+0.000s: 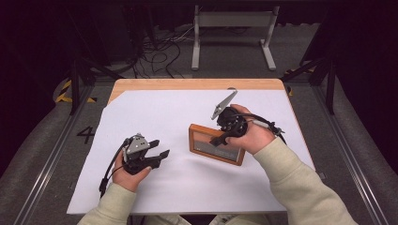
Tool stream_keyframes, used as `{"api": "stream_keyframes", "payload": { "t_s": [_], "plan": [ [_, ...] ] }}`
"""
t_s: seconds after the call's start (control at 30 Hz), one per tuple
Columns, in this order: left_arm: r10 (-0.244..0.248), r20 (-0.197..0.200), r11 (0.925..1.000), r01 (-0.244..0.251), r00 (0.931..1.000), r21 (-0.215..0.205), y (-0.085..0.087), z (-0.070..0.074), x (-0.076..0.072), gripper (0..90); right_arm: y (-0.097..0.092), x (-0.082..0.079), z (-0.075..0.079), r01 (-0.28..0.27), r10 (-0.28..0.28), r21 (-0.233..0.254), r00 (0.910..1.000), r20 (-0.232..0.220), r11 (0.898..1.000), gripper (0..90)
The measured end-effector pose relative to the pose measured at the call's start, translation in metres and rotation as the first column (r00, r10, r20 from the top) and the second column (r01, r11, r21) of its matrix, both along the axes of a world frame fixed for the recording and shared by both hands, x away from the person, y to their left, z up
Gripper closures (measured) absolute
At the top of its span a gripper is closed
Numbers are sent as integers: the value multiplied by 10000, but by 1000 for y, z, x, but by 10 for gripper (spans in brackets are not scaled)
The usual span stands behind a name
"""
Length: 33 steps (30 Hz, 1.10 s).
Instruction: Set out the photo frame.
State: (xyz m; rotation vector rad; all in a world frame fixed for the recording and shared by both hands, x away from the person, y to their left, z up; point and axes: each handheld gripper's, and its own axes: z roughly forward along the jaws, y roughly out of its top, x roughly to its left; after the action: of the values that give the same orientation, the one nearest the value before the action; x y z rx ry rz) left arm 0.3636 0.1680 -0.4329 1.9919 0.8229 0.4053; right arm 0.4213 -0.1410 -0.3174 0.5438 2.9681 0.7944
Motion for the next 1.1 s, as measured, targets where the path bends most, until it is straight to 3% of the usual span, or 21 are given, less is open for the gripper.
{"api": "stream_keyframes", "payload": {
  "t_s": [0.13, 0.37, 0.47, 0.77, 1.1],
  "plan": [
    [-50, -45, 10000, 50, 10000, 0, 1, 0, 1, 425, 7, 13, -1, -951, 951, 23, 9954, 142, 9955, 709],
    [-64, -69, 10000, 64, 10000, -62, 1, -1, 2, 422, 14, 33, -6, -1778, 1780, -81, 9837, 259, 9840, 709],
    [-138, -42, 9999, 138, 9999, -65, 2, -1, 3, 418, 17, 43, -10, -2314, 2320, -333, 9726, 167, 9723, 709],
    [-157, -116, 9998, 155, 9998, -135, 1, -1, 4, 414, 14, 63, -29, -2798, 2792, -280, 9599, -237, 9596, 709],
    [-180, -149, 9997, 178, 9997, -154, 1, -1, 4, 412, 11, 71, -41, -3036, 3030, -357, 9527, -231, 9521, 708]
  ]
}}
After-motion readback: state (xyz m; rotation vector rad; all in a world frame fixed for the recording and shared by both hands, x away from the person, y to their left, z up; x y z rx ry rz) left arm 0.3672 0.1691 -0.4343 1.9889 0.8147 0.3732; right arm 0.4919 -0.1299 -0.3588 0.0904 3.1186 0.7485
